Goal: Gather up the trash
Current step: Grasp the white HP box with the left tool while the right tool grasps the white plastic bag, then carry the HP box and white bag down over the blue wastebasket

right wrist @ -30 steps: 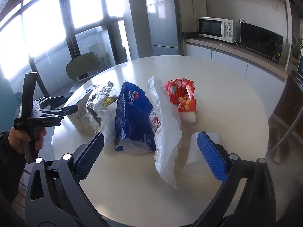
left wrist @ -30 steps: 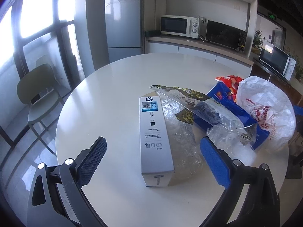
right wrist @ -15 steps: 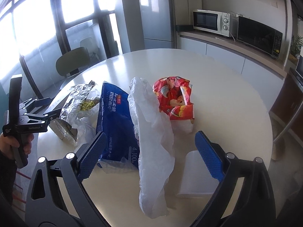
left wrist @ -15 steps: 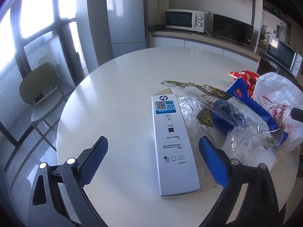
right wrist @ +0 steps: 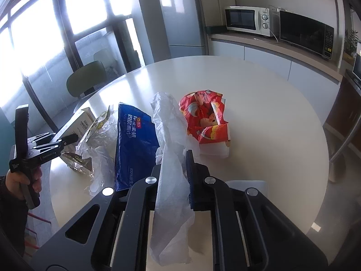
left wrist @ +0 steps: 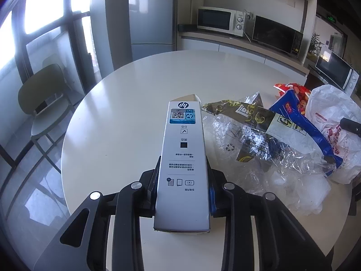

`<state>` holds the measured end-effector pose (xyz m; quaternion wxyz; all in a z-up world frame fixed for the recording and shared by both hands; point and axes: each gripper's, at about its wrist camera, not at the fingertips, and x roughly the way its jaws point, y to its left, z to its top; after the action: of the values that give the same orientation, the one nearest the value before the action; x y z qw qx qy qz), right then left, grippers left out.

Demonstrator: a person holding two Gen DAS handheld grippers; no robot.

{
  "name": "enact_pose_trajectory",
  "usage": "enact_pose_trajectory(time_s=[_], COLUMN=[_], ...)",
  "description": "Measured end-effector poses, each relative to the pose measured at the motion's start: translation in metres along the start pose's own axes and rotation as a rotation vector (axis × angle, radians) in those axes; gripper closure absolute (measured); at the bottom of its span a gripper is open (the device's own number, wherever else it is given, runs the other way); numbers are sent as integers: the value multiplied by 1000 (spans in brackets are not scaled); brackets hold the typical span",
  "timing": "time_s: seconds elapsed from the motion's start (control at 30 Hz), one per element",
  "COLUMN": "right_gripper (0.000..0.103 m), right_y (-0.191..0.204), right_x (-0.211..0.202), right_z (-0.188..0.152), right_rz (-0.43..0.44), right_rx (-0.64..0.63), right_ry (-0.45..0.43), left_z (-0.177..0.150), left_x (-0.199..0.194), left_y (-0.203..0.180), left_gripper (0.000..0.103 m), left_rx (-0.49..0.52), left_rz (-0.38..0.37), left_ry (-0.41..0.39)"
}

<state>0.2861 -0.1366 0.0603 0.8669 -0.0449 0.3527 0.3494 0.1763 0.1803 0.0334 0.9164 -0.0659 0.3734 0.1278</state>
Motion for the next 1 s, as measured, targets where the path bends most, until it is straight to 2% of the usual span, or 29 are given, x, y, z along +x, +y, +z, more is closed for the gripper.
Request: enact_pose_trajectory(time_s=[0.37,0.63,0.83,1.0], right_gripper=[97,97,97,97], right_y=[7,26,45,59], right_x=[-35,-79,-108,-130], right_z=[4,3,-10,-28], right_rz=[14,57,134,214], right_rx=[-2,-40,-71,-86], right_ry=[-79,-140,-123,-89], left_z=[-2,-17,-35,-58], left_x=[-24,-56,-90,-120], left_y=[7,12,7,-8], left_gripper=[73,73,73,73], left_rx=[-25,-34,-25,-7], left_rz=[1,-15,-46,-100], left_ry=[-53,-80,-103,-111])
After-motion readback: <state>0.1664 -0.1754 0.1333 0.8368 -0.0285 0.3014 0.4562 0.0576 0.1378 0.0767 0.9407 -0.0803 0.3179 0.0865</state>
